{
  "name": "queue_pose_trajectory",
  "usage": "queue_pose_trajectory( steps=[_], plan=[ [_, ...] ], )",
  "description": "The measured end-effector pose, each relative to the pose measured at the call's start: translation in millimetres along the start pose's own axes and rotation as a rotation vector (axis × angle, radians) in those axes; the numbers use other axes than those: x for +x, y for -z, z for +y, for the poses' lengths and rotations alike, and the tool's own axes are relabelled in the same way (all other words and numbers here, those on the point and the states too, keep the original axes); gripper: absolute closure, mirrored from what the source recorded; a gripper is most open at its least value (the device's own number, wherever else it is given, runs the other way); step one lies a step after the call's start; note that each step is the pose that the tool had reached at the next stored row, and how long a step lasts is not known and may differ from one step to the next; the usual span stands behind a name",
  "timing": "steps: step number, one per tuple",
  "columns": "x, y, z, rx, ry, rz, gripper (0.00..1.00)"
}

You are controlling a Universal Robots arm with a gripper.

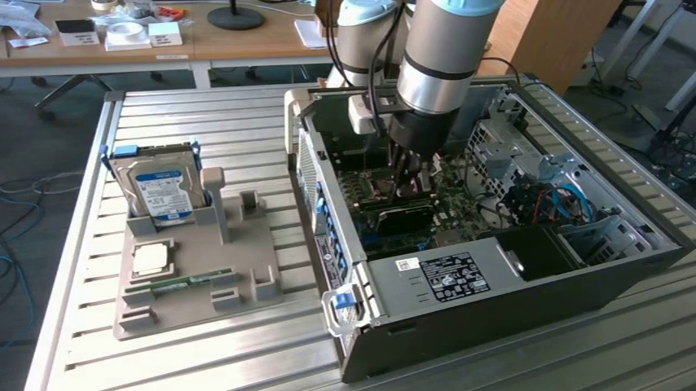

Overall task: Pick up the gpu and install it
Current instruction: 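Press down on the gpu until it lock into place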

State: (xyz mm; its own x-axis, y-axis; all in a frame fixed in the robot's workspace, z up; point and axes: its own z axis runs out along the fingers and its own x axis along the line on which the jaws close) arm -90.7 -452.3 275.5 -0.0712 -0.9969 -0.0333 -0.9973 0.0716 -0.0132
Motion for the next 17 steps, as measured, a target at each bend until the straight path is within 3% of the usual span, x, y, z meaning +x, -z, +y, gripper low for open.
queue_pose_trajectory(
  steps=[17],
  plan=[
    [0.8, -4.3, 0.1, 0.0, 0.0, 0.0001, 0.89]
  ],
)
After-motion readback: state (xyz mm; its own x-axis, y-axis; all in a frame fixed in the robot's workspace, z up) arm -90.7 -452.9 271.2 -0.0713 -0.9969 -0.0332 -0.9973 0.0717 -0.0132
